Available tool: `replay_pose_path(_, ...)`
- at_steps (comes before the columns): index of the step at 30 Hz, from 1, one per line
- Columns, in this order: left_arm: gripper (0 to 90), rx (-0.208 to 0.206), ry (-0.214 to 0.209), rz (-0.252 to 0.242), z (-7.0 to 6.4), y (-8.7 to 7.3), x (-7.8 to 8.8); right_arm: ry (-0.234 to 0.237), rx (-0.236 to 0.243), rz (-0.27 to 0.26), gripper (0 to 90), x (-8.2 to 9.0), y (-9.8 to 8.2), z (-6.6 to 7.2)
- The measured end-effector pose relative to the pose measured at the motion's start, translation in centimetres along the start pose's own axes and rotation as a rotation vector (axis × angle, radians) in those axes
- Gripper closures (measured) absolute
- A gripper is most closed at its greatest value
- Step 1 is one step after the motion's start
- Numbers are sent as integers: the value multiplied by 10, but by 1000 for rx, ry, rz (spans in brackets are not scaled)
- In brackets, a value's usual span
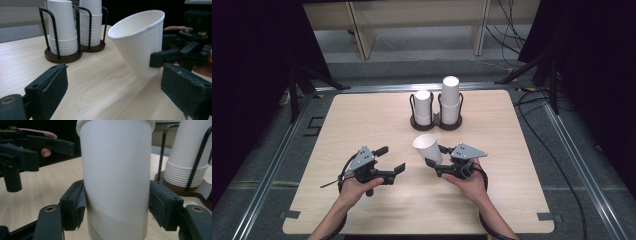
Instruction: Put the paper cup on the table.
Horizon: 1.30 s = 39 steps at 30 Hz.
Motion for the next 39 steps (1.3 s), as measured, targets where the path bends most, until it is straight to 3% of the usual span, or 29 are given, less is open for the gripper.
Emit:
replay_pose_path(1,63,13,-16,-24,-2,2,-3,-7,-9,4,347,-1,-1,1)
replay_pose_path(2,63,5,-16,-11,-3,3,-4,-6,17,0,347,-2,-1,-1)
replay_pose_path(4,60,-20,-9,7,-3,5,-5,10,-9,11,347,-3,-2,1)
replay_pose_path(5,60,2,-28,-25,-5,7,-8,11,-9,3,347,-3,-1,1)
replay_pose_path(7,60,5,-33,-20,-6,8,-9,-11,5,7,347,-2,-1,-1)
replay_pose_path(8,60,18,-36,-23,-8,8,-10,1,-8,-1,347,-3,0,-1)
replay_pose_path(11,54,8,-50,-12,-10,9,-15,12,-24,-7,347,-2,0,1)
replay_pose_path(12,53,2,-53,-12,-11,10,-16,-2,0,-1,347,0,0,0)
replay_pose_path(13,50,7,-72,-35,-12,12,-19,1,-15,-17,347,0,0,1)
replay_pose_path(14,48,17,-57,-14,-12,12,-18,-3,-5,-9,346,2,0,0)
replay_pose_path(15,47,26,-64,-18,-12,12,-19,1,-32,-11,347,3,-1,1)
replay_pose_path(16,45,30,-68,-15,-12,13,-20,-15,-6,-19,346,4,-1,-1)
replay_pose_path(18,40,27,-90,-35,-14,16,-23,-13,-37,-15,347,6,-2,0)
replay_pose_path(20,33,25,-95,-40,-15,18,-24,-28,-27,-28,346,7,-1,0)
replay_pose_path(24,25,20,-93,-26,-18,21,-24,-9,-58,-42,347,7,0,5)
replay_pose_path(28,22,30,-98,-17,-19,22,-26,-15,-46,-18,347,6,-1,8)
replay_pose_path(29,22,30,-94,-9,-18,22,-26,-5,-61,-38,347,4,0,10)
replay_pose_path(32,21,30,-103,-8,-18,24,-30,-18,-25,-38,347,1,-1,9)
replay_pose_path(33,21,32,-102,-2,-18,25,-32,11,-44,-20,347,0,-1,11)
replay_pose_path(34,20,35,-106,-4,-19,25,-34,13,-45,-24,347,-1,-1,12)
replay_pose_path(35,18,34,-105,0,-19,25,-35,-1,-16,-42,347,-2,0,10)
replay_pose_path(36,17,36,-106,6,-19,26,-36,8,-35,-23,347,-3,-1,12)
replay_pose_path(39,10,39,-111,4,-20,27,-41,15,-24,-28,347,-5,0,13)
Point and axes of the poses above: each handheld gripper's, and its own axes: x roughly backward along the jaws, y roughly out of its top, z roughly to its left, the point moved 5 cm from there along -x, roughly forward along the jaws, and after that the axes turned 12 degrees about z, right-handed, at the moved point
